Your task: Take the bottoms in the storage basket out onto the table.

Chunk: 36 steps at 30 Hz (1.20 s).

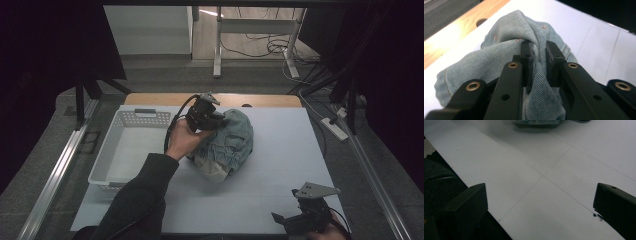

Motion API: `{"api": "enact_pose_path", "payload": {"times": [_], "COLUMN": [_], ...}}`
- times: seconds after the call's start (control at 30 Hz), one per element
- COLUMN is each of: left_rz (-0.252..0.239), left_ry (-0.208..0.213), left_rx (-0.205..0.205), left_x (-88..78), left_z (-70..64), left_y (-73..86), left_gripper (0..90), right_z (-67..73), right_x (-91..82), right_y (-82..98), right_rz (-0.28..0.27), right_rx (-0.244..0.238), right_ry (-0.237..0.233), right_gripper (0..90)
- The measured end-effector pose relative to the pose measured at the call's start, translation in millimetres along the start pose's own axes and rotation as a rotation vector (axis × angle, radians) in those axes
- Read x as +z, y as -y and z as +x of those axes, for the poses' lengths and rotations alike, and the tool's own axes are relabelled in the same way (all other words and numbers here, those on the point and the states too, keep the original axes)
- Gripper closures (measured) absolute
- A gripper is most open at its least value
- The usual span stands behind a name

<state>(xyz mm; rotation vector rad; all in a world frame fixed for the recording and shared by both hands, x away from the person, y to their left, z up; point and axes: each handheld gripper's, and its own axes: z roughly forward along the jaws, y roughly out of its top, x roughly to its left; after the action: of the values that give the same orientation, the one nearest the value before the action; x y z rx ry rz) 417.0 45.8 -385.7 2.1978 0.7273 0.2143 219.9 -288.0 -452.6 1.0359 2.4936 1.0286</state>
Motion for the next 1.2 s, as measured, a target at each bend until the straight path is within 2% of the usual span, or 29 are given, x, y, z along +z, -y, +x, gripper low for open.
{"api": "enact_pose_path", "payload": {"times": [0.33,0.43,0.77,0.9,1.1,1.2], "left_rz": [0.069,0.088,0.137,0.154,0.19,0.201], "left_ry": [0.007,-0.008,0.019,0.023,0.017,0.023], "left_rx": [0.001,0.033,0.007,-0.015,-0.022,-0.039], "left_x": [28.8,38.4,64.0,69.8,81.2,85.8], "left_z": [-2.1,-5.2,-8.6,-8.0,-8.9,-8.0], "left_y": [24.1,30.4,48.6,53.6,63.8,67.9], "left_gripper": [75.7,75.4,73.1,71.6,69.3,67.8], "right_z": [0.3,0.2,0.3,0.6,1.1,1.3], "right_x": [0.3,0.4,0.7,1.0,1.6,1.9], "right_y": [-0.2,-0.2,-0.3,-0.4,-0.8,-1.0], "right_rz": [0.003,0.003,0.006,0.006,0.011,0.013], "right_rx": [-0.005,-0.005,-0.011,-0.013,-0.015,-0.016], "right_ry": [0.002,0.002,0.001,0.0,0.002,0.002], "right_gripper": [0.0,0.0,0.0,0.0,0.0,0.0]}}
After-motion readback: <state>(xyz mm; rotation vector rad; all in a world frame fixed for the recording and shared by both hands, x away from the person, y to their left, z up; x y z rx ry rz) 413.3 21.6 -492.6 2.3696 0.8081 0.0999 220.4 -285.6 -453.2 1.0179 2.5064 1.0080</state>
